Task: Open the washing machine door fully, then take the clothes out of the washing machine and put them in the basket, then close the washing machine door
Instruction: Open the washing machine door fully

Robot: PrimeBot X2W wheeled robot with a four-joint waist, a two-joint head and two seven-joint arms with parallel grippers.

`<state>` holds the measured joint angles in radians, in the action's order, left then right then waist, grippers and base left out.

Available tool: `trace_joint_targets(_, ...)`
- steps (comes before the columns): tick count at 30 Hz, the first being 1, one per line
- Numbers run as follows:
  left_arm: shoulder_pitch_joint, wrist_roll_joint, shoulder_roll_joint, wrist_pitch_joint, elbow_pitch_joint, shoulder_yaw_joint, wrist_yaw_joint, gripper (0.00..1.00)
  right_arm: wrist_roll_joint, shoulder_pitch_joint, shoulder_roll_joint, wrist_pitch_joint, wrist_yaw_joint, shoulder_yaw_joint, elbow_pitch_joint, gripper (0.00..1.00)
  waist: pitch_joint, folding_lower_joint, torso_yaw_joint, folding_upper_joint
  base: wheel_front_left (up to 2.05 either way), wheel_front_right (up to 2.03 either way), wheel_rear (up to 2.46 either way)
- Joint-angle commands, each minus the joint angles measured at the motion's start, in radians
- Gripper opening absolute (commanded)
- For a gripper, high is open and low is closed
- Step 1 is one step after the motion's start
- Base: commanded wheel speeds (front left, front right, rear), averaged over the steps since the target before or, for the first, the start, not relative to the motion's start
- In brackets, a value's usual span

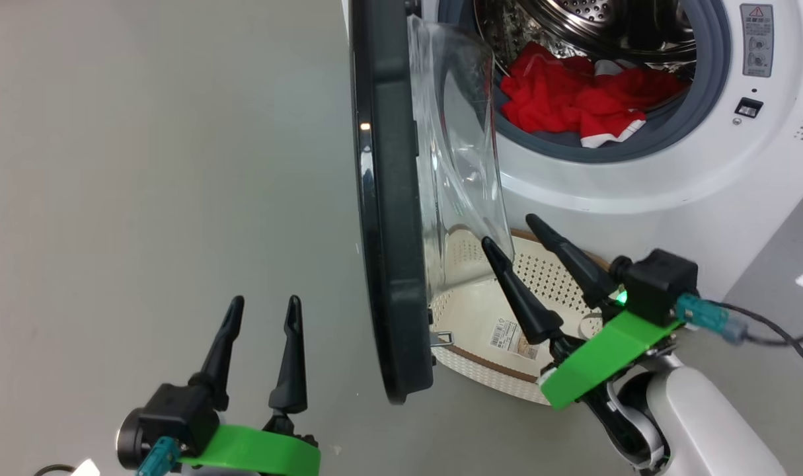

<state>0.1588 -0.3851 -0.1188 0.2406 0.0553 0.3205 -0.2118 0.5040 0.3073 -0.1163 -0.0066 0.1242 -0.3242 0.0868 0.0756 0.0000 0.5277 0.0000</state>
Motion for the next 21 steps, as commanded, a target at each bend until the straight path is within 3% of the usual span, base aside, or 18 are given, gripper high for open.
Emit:
trace_joint_targets(1,0.002,0.012,-0.02,0.009,-0.03,-0.04,-0.007,1.0,-0.024,0.001,0.014,-0.015,0.007,-0.005,-0.034,1.0,0.002,0.0,-0.003,0.0,0.0,0.0,0.0)
trace_joint_targets(5,-0.002,0.025,-0.016,0.014,-0.035,-0.042,-0.014,1.0,-0.205,-0.046,0.041,-0.098,0.007,0.052,-0.059,1.0,0.005,0.0,-0.011,0.0,0.0,0.0,0.0)
trace_joint_targets(10,-0.01,0.047,-0.012,0.019,-0.048,-0.053,-0.028,1.0,-0.336,-0.113,0.063,-0.16,0.007,0.119,-0.086,1.0,0.006,0.0,-0.019,0.0,0.0,0.0,0.0)
trace_joint_targets(21,-0.023,0.073,0.006,0.021,-0.051,-0.071,-0.018,1.0,-0.376,-0.238,0.066,-0.241,0.007,0.184,-0.134,1.0,0.003,0.0,-0.023,0.0,0.0,0.0,0.0)
